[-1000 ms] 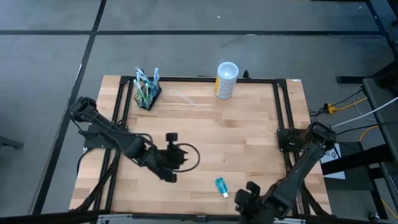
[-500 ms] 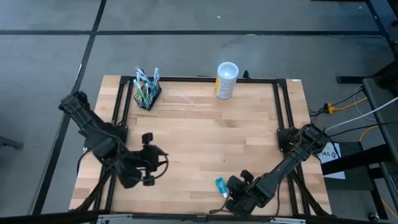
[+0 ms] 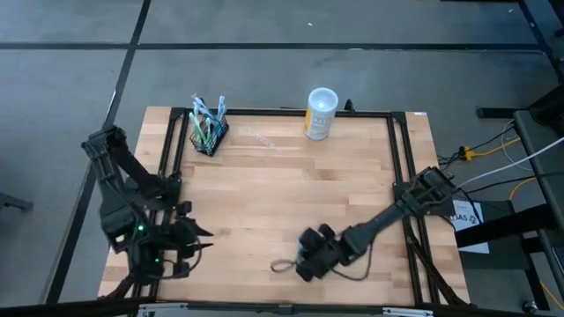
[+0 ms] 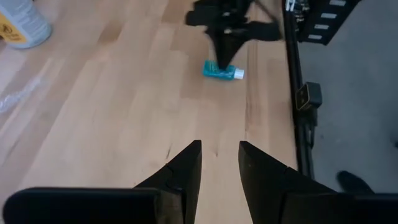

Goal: Pick & Place toothbrushing station
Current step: Put the blue mouthwash bottle into the middle section of the black organizer

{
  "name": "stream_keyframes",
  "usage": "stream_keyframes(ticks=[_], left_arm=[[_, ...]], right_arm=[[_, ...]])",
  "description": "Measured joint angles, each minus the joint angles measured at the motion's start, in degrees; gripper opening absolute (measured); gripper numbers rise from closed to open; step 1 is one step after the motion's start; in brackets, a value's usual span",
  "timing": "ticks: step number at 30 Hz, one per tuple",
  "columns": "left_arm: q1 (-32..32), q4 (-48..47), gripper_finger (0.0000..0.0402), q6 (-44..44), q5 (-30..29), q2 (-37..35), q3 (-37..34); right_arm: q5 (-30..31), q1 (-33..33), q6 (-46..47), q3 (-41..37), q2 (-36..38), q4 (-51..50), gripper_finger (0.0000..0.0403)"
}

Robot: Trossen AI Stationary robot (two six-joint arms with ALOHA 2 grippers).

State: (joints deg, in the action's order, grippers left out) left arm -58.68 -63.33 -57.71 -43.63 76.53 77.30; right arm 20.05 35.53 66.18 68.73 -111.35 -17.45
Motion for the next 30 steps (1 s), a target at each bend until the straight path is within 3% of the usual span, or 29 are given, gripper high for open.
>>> stream_keyframes(ticks=[7, 14, 17, 23, 30], left_arm=[[-5.0, -3.09, 0.0102, -8.26, -2.36, 0.0, 0.0], [-7.34, -7.35, 0.0102, -12.54, -3.89, 0.02, 0.0], [-7.4, -8.21, 0.0102, -12.83, -4.72, 0.02, 0.0], [-7.19, -8.1, 0.0102, -12.35, -4.84, 0.02, 0.0], [-8.21, -7.19, 0.0102, -13.6, -3.0, 0.04, 0.0]], right_arm=[[0.72, -6.66, -5.17, -0.06, 0.68, 1.62, 0.0049], [2.96, 1.65, 4.85, -0.13, 3.99, -7.75, 0.0049], [2.38, 4.07, 8.43, 0.17, 3.76, -6.76, 0.0049], [0.35, 3.64, 10.53, -0.02, 0.4, -7.91, 0.0049], [-0.25, 2.57, 9.1, 0.11, -2.13, -2.32, 0.0049]])
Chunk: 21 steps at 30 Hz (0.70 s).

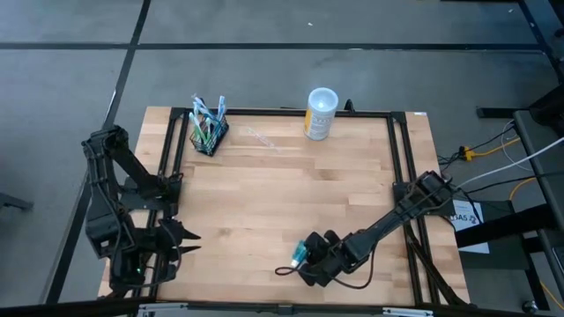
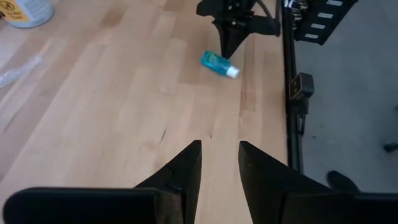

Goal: Pick & Place toothbrushing station
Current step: Put the blue mouthwash bottle into the middle section of the black organizer

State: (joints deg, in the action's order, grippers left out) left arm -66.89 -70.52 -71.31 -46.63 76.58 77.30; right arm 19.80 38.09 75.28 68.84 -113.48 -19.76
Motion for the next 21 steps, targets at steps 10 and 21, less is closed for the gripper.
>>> stream_keyframes(ticks=[10, 21], left_arm=[[-0.56, -0.02, 0.0102, -0.55, -0.34, 0.0, 0.0], [-1.05, -0.01, 0.0102, -1.95, -0.45, 0.0, 0.0]], right_arm=[[0.85, -8.68, -9.53, -0.1, -0.69, 6.88, 0.0049], [-2.49, -17.35, -18.75, -0.13, -0.3, 17.0, 0.0049]])
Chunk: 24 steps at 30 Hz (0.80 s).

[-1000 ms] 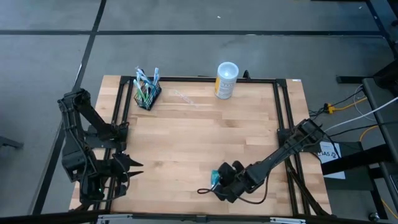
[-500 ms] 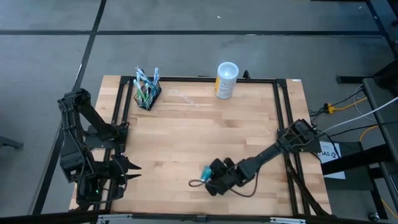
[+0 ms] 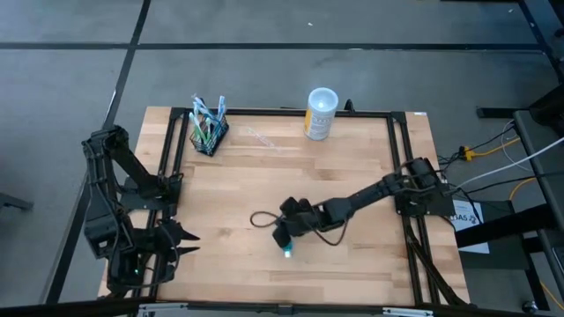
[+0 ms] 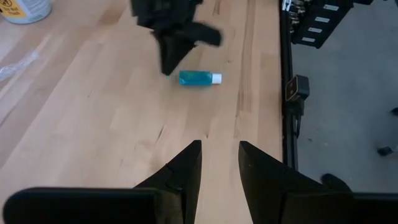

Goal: Pick & Place toothbrushing station
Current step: Put the blue mouthwash bottle into the middle section of the black organizer

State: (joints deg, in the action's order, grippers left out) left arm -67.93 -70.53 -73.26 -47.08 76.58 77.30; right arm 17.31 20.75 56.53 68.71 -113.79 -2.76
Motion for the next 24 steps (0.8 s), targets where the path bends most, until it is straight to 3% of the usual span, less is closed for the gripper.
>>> stream_keyframes(ticks=[10, 19, 24], left_arm=[[-0.34, -0.57, 0.0102, 0.41, -1.19, 0.02, 0.0], [-0.63, -0.38, 0.0102, 1.14, -2.22, 0.02, 0.0], [-1.97, 0.14, 0.0102, 0.56, -2.33, 0.02, 0.0]], right_arm=[[-3.27, 8.84, 12.24, 0.06, 1.08, -3.05, 0.0058], [-3.49, 4.49, 18.3, 0.04, 0.97, -7.62, 0.0116], [-7.01, 2.14, 19.11, 0.04, -0.01, -8.98, 0.0146]])
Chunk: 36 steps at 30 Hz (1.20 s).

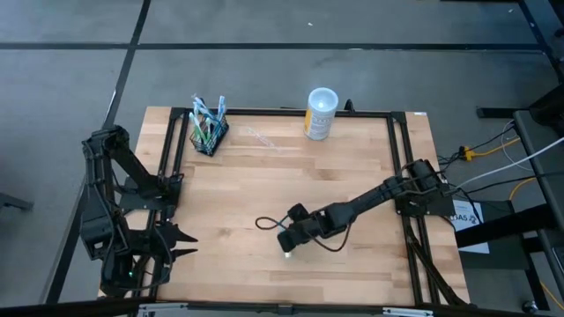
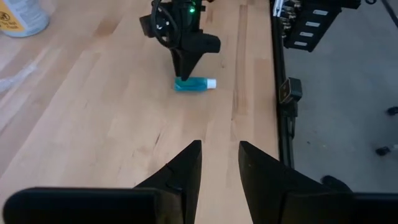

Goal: Pick & Place toothbrushing station
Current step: Put the blue mouthwash bottle into the middle section of the black organizer

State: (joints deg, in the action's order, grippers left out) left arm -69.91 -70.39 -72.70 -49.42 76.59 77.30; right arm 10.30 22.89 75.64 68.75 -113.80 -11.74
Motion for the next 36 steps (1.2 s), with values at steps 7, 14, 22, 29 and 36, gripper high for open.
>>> stream_keyframes(ticks=[7, 14, 22, 29, 36], left_arm=[[-1.56, -0.11, 0.0102, -1.36, -0.15, 0.0, 0.0], [-1.68, -0.59, 0.0102, -0.66, -0.62, 0.01, 0.0], [-1.71, -0.6, 0.0102, -0.07, -0.55, 0.01, 0.0], [-1.77, -0.59, 0.0102, -0.05, -0.16, 0.01, 0.0], [-2.76, -0.59, 0.0102, -0.14, 0.38, 0.01, 0.0]], right_arm=[[-1.38, 0.09, 1.52, 0.0, -0.55, 1.84, 0.0157], [-2.44, 0.09, 2.81, 0.0, -0.55, 1.83, 0.0158], [-6.06, -0.6, 4.98, 0.19, -3.33, 6.24, 0.0158], [-6.84, -1.53, 5.1, 5.44, -7.54, 6.18, 0.0156], [-6.99, -2.03, 1.67, 9.69, -9.99, 4.9, 0.0075]])
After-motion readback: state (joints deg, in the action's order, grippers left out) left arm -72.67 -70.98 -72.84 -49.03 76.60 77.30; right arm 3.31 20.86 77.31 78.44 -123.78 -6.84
